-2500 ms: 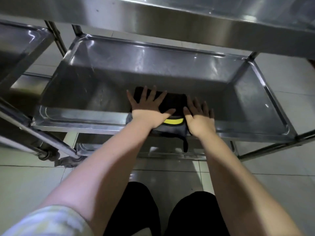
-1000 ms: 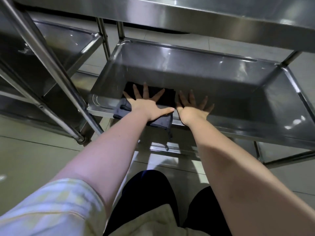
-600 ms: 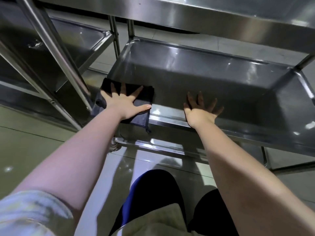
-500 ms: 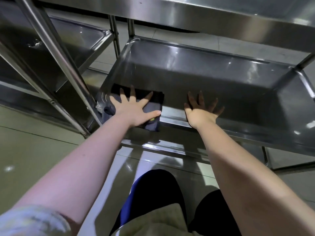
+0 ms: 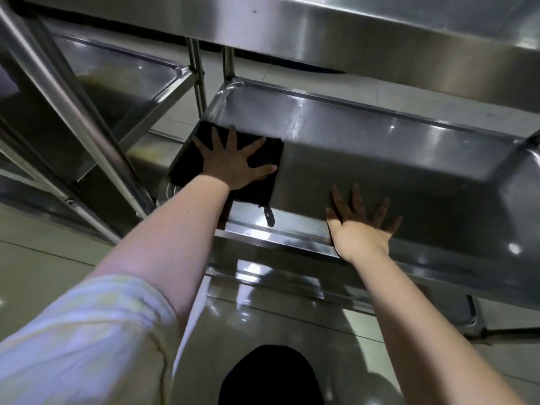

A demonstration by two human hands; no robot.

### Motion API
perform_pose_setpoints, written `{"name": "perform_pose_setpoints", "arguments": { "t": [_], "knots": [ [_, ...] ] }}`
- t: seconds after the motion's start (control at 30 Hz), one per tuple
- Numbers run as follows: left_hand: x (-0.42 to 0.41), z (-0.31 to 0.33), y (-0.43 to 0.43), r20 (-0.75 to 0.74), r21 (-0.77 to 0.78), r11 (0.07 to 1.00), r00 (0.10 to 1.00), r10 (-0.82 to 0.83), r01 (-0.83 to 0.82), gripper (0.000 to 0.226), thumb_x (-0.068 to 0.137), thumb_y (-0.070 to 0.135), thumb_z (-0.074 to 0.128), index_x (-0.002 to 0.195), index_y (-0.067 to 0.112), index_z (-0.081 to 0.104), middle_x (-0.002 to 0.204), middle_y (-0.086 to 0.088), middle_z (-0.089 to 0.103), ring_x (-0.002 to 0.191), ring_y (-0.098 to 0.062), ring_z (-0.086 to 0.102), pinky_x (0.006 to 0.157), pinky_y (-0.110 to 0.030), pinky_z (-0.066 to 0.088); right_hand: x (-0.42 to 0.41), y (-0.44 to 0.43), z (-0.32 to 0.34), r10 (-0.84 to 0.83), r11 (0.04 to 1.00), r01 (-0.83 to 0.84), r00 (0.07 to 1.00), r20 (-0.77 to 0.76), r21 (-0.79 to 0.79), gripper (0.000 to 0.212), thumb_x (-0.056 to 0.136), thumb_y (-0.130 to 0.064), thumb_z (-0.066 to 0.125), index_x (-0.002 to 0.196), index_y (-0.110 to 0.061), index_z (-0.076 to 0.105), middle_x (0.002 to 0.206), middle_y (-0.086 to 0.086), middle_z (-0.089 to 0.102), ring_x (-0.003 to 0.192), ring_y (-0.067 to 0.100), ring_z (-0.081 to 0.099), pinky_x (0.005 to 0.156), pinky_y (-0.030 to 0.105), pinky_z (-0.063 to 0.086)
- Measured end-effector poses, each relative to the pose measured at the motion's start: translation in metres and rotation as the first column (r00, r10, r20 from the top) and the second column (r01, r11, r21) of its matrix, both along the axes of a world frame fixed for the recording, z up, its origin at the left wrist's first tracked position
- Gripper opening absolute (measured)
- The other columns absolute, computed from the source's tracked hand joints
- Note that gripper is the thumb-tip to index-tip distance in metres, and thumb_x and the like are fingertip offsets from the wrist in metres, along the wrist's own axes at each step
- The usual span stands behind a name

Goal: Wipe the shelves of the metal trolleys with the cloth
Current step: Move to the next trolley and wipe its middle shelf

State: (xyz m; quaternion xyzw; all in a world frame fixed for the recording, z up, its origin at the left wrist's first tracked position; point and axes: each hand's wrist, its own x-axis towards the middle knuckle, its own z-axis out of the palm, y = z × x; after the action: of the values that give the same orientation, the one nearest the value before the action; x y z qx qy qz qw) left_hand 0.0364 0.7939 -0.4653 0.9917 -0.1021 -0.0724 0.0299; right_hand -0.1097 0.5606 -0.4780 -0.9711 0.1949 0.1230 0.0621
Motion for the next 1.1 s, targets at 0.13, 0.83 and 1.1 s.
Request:
{"name": "perform_pose_setpoints", "arguments": {
  "t": [0.13, 0.83, 1.1],
  "knots": [
    [0.000, -0.002, -0.049, 0.049, 0.007, 1.000, 0.999, -0.019, 0.019, 0.089, 0.071, 0.096, 0.013, 0.150, 0.056, 0.002, 0.164, -0.014, -0.009, 0.144, -0.053, -0.008, 0.104, -0.079, -0.006, 0.000, 0.000, -0.001, -0.007, 1.000, 0.007, 1.000, 0.025, 0.001, 0.053, 0.098, -0.063, 0.016, 0.146, -0.061, -0.005, 0.161, -0.017, -0.018, 0.145, 0.044, -0.021, 0.110, 0.068, -0.013],
    [-0.113, 0.007, 0.041, -0.111, 0.079, 0.996, 0.992, 0.051, -0.042, 0.084, 0.069, 0.096, 0.009, 0.144, 0.064, -0.011, 0.163, -0.009, -0.019, 0.147, -0.046, -0.013, 0.109, -0.073, -0.011, -0.008, -0.002, 0.003, -0.012, 0.999, 0.012, 1.000, 0.015, 0.034, 0.054, 0.097, -0.064, 0.018, 0.147, -0.060, -0.001, 0.162, -0.016, -0.015, 0.146, 0.044, -0.020, 0.111, 0.068, -0.014],
    [-0.135, 0.007, -0.087, -0.109, 0.039, 0.992, 0.987, -0.117, 0.122, 0.087, 0.070, 0.096, 0.010, 0.146, 0.060, -0.009, 0.161, -0.013, -0.024, 0.141, -0.055, -0.020, 0.103, -0.078, -0.008, -0.008, -0.001, 0.006, -0.028, 1.000, 0.027, 0.998, -0.062, -0.011, 0.055, 0.100, -0.055, 0.019, 0.149, -0.055, -0.007, 0.160, -0.017, -0.022, 0.145, 0.044, -0.022, 0.108, 0.071, -0.013]
  ]
}}
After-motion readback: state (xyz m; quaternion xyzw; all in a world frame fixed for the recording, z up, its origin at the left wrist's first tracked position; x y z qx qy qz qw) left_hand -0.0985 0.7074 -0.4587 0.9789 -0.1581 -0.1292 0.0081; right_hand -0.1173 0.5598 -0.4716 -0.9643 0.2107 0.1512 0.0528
